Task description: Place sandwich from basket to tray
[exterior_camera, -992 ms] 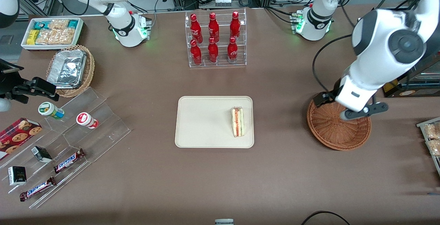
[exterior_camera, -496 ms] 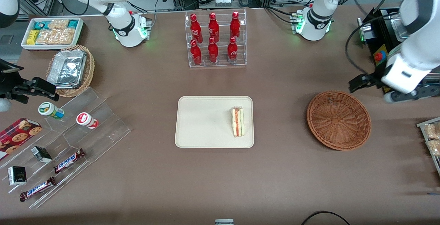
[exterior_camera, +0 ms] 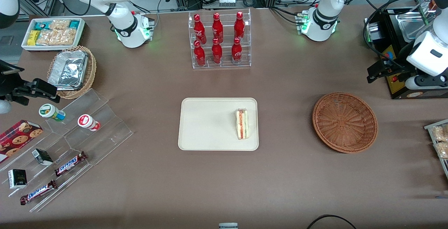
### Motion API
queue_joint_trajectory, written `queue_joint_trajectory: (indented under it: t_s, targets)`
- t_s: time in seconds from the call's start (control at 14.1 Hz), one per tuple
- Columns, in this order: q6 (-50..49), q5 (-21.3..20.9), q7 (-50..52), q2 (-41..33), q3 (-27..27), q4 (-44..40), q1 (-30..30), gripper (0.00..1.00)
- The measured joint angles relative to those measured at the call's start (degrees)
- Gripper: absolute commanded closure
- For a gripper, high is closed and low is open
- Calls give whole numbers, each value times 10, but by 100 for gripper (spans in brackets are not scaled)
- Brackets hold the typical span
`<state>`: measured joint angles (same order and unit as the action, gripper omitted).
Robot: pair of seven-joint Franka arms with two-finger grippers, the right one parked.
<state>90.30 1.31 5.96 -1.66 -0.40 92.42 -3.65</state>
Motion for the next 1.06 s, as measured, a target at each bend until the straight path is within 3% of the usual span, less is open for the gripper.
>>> queue_joint_trajectory:
  t_s: [0.43, 0.78, 1.06]
  targets:
    - [-4, 0, 3, 5, -4, -12, 3, 0]
    - [-36, -41, 28, 10, -28, -14, 4, 0]
    - [-41, -42, 34, 10, -32, -24, 4, 0]
